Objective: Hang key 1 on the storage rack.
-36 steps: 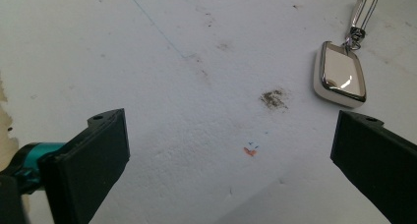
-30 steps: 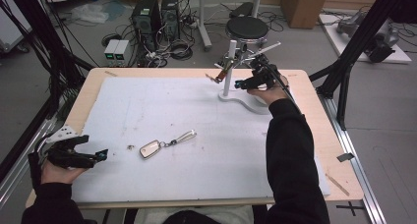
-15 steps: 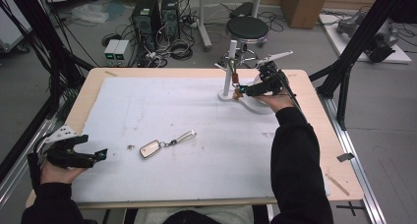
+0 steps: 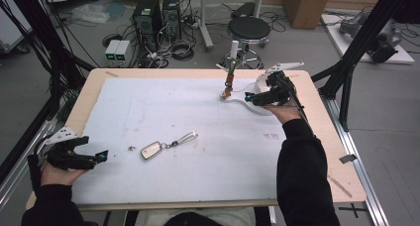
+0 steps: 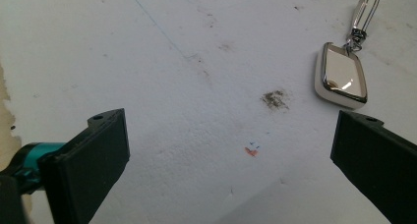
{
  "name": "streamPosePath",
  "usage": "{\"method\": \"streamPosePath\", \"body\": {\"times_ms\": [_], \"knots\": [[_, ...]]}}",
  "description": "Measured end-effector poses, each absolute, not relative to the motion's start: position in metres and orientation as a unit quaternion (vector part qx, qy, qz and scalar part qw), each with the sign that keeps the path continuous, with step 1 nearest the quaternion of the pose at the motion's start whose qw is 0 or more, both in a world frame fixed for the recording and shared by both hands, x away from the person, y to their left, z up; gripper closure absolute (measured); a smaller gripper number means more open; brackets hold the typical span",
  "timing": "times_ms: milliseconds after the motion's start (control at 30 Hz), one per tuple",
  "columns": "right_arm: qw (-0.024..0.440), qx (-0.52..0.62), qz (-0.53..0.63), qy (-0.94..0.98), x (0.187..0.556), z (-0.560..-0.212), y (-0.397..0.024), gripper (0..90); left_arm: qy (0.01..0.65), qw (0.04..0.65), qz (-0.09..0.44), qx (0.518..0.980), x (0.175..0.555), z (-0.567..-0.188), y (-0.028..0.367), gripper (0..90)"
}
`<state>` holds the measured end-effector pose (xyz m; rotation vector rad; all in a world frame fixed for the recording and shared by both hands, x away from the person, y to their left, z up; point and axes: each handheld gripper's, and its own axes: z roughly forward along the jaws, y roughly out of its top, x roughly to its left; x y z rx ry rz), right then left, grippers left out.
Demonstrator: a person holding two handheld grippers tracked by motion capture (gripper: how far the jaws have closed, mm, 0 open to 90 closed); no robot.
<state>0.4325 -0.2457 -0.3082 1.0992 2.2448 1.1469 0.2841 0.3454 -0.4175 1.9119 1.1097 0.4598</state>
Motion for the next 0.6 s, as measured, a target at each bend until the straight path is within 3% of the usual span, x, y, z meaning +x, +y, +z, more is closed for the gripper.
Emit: {"method": "streamPosePath", "body": {"times_ms": [600], "knots": [[0.198, 0.414, 0.427, 0.779, 0.396, -0.333, -0.282, 0.5, 0.445, 0.43, 0.182, 0.764, 0.283, -0.419, 0.345, 1.7]]}}
